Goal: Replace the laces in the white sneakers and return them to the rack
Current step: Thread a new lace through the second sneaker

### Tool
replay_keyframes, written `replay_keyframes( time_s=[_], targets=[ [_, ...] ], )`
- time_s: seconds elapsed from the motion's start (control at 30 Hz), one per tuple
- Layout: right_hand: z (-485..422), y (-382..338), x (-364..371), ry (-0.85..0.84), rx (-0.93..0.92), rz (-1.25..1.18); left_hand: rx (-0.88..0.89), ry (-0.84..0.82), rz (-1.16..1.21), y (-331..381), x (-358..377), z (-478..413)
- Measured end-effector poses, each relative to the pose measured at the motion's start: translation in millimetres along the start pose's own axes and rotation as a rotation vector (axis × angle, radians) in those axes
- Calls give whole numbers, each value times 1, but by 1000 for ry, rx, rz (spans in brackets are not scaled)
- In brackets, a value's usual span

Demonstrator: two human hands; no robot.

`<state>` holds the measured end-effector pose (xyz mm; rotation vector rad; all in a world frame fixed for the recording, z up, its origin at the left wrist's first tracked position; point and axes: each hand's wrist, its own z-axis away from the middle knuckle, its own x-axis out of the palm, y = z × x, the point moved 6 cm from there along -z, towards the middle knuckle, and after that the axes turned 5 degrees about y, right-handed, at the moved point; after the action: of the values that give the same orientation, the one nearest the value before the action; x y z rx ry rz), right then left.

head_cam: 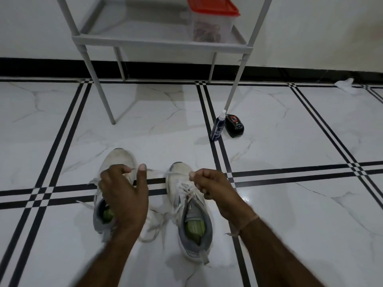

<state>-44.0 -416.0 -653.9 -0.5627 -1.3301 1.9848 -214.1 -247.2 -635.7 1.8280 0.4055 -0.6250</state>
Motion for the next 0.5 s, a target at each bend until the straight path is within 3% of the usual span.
replay_keyframes(
  time_s=[0.03,0.07,0.17,0.2,0.43,0.5],
  targets=[
    [2,0,-1,-42,53,-87,134,-40,23,16,3,12],
    [3,0,3,-87,98,-200,157,-174,130,27,16,24],
    [2,-4,9,-118,168,-471,54,-717,385,51,63,63],
    [0,-7,5,-101,166,-542,29,-811,427,54,68,68],
    [-8,16,-40,126,244,-767,-738,-586,691,-26,74,36],
    [-7,22,-37,139,245,-845,-857,-552,722,-26,79,41]
  ],
)
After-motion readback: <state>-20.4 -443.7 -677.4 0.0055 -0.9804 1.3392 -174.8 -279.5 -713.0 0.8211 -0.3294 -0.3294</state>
